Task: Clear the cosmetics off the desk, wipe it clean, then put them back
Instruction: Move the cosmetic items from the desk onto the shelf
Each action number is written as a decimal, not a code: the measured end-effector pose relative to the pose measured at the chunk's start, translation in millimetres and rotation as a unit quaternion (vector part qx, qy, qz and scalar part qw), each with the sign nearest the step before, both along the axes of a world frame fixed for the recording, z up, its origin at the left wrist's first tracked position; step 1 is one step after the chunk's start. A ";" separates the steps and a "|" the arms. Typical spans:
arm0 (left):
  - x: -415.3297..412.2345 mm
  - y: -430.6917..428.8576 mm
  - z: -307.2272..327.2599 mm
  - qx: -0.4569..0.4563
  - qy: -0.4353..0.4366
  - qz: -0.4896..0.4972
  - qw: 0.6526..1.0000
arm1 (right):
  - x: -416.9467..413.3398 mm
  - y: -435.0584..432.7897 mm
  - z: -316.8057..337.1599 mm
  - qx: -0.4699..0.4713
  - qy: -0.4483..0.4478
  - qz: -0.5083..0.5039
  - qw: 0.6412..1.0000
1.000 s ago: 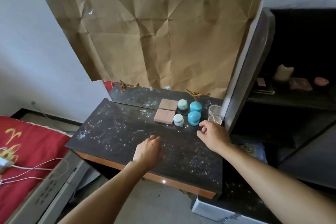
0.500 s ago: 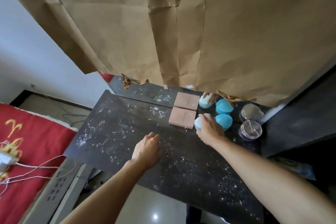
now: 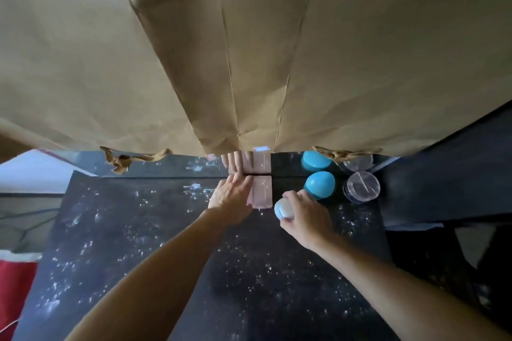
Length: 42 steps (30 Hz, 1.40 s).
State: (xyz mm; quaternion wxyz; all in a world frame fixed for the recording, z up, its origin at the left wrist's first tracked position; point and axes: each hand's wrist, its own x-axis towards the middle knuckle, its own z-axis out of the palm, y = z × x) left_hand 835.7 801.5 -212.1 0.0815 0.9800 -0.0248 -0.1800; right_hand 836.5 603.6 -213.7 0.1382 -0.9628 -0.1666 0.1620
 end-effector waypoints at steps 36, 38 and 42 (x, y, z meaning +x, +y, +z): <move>-55.5 -93.4 68.3 -0.448 0.149 0.195 0.860 | -92.7 -121.6 64.9 0.099 -0.007 -0.268 0.958; -62.1 -125.7 80.7 -0.443 0.148 0.185 0.865 | -100.0 -156.6 74.2 0.097 -0.014 -0.270 0.958; -82.5 -203.4 98.7 -0.482 0.126 0.192 0.845 | -116.1 -239.0 91.6 0.088 -0.026 -0.268 0.959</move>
